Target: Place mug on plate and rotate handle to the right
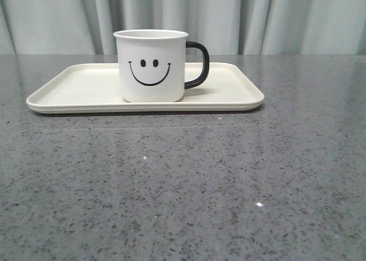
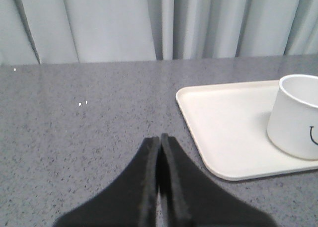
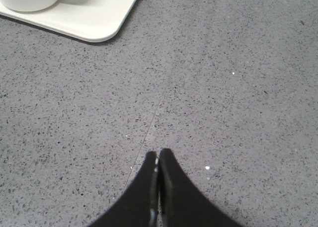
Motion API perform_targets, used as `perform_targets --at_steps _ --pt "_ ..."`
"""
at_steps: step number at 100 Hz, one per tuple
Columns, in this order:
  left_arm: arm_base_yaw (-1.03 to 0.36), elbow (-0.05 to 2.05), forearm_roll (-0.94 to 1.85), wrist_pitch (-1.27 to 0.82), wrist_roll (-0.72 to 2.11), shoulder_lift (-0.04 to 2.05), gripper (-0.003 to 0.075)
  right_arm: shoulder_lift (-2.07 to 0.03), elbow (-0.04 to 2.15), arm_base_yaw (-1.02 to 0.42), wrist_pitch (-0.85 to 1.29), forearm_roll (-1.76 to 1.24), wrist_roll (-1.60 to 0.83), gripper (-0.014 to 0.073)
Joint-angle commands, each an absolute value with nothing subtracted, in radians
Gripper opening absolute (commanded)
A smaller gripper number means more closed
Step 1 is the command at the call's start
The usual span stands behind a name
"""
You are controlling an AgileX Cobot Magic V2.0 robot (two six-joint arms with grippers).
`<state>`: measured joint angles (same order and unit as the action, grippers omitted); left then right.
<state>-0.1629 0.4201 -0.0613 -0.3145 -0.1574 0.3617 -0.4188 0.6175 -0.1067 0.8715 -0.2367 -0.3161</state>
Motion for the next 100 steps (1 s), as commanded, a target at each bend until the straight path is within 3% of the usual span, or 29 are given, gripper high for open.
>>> perform_targets --at_steps 1,56,100 --pt "-0.164 0.363 -0.066 -0.102 -0.165 0.311 -0.002 -0.422 0.641 -0.101 0.806 -0.234 -0.313 -0.0067" --pt "-0.158 0.041 -0.066 -0.071 -0.165 -0.03 -0.002 -0.422 0.641 -0.101 0.806 -0.234 -0.313 -0.0067" --pt "-0.058 -0.01 -0.063 -0.04 -0.165 -0.033 -0.002 -0.422 0.641 -0.101 0.806 -0.234 -0.313 -0.0067"
